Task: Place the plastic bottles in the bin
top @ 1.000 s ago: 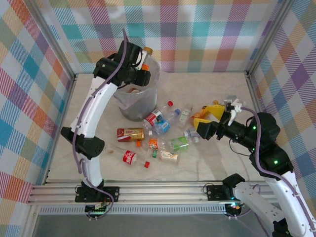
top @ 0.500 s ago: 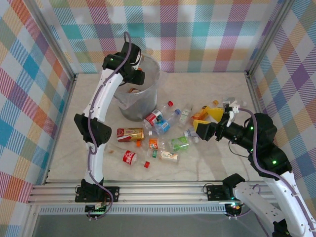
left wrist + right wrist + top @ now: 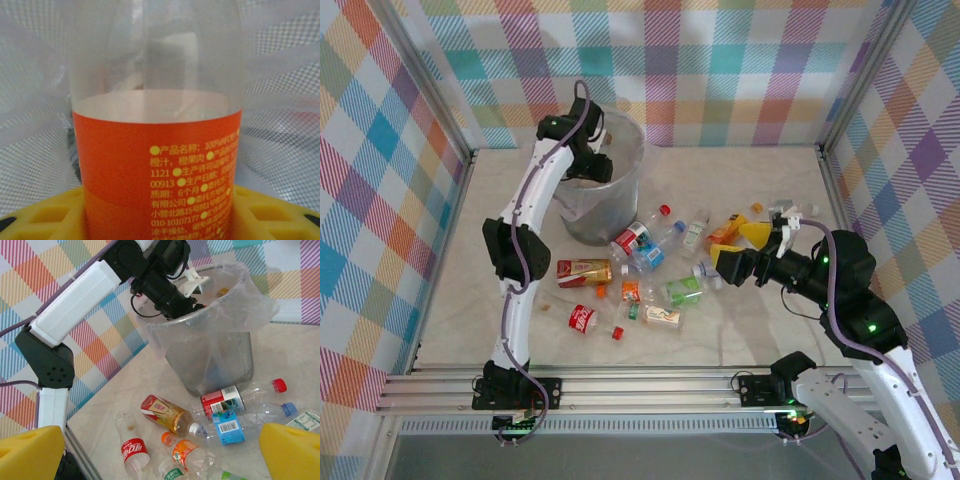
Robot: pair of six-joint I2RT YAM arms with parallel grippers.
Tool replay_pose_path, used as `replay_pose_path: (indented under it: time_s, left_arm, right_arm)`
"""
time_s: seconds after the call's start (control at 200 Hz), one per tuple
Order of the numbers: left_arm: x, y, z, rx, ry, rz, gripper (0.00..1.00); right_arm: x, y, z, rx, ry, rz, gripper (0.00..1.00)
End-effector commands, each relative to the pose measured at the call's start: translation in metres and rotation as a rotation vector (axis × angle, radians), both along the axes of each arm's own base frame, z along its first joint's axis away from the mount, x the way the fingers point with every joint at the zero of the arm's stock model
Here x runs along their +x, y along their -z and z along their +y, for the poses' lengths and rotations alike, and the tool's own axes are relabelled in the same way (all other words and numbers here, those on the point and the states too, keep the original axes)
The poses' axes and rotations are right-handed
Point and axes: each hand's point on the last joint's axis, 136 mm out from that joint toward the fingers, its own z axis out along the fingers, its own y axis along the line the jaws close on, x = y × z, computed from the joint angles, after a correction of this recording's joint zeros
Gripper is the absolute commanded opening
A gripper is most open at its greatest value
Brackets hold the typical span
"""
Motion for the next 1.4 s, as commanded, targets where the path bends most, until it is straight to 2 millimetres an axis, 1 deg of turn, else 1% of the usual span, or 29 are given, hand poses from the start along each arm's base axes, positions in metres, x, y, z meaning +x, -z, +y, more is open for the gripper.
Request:
replay_pose_path:
  time_s: [0.0,0.135,0.3,0.425,0.53,0.59,0.665,0.845,1.02,1.16,1.235,1.395]
  left_arm:
    - [0.0,0.012,-0.002,-0.012,0.018,0.032,0.55]
    - [0.001,0.03,-0.004,-0.013,0.021,0.059,0.56]
    - [-0.001,0.044,-0.006,-0.016,0.025,0.087,0.57]
    - [-0.003,0.05,-0.006,-0.017,0.023,0.1,0.58]
    - [-0.005,0.053,-0.006,-0.02,0.025,0.109,0.62]
    - [-0.006,0.052,-0.006,-0.023,0.025,0.11,0.64]
    - [-0.006,0.048,-0.007,-0.03,0.026,0.104,0.69]
    - [-0.007,0.03,-0.007,-0.042,0.024,0.069,0.78]
    - [-0.01,0.009,-0.006,-0.056,0.02,0.032,0.8]
    - [-0.014,-0.017,-0.007,-0.091,0.013,-0.017,0.83]
    - [-0.018,-0.036,-0.008,-0.117,0.013,-0.051,0.84]
    - [-0.029,-0.074,-0.01,-0.174,0.018,-0.114,0.97]
  right_arm:
    - [-0.005,0.001,-0.003,0.005,0.009,0.004,1.0]
    - [-0.005,0.004,-0.005,0.0,0.015,0.009,1.0]
    - [-0.006,0.004,-0.005,0.003,0.014,0.011,1.0]
    - [-0.005,0.004,-0.004,0.005,0.012,0.014,1.0]
    - [-0.004,0.005,-0.003,0.005,0.012,0.016,1.0]
    - [-0.004,0.005,-0.003,0.004,0.011,0.018,1.0]
    - [-0.004,0.005,-0.003,0.005,0.012,0.021,1.0]
    - [-0.002,0.009,-0.003,0.003,0.017,0.035,1.0]
    - [-0.002,0.012,-0.002,0.005,0.015,0.045,1.0]
    - [-0.002,0.013,-0.002,0.005,0.016,0.048,1.0]
    - [-0.002,0.014,-0.002,0.004,0.013,0.053,1.0]
    - [-0.003,0.014,-0.001,0.01,0.007,0.061,1.0]
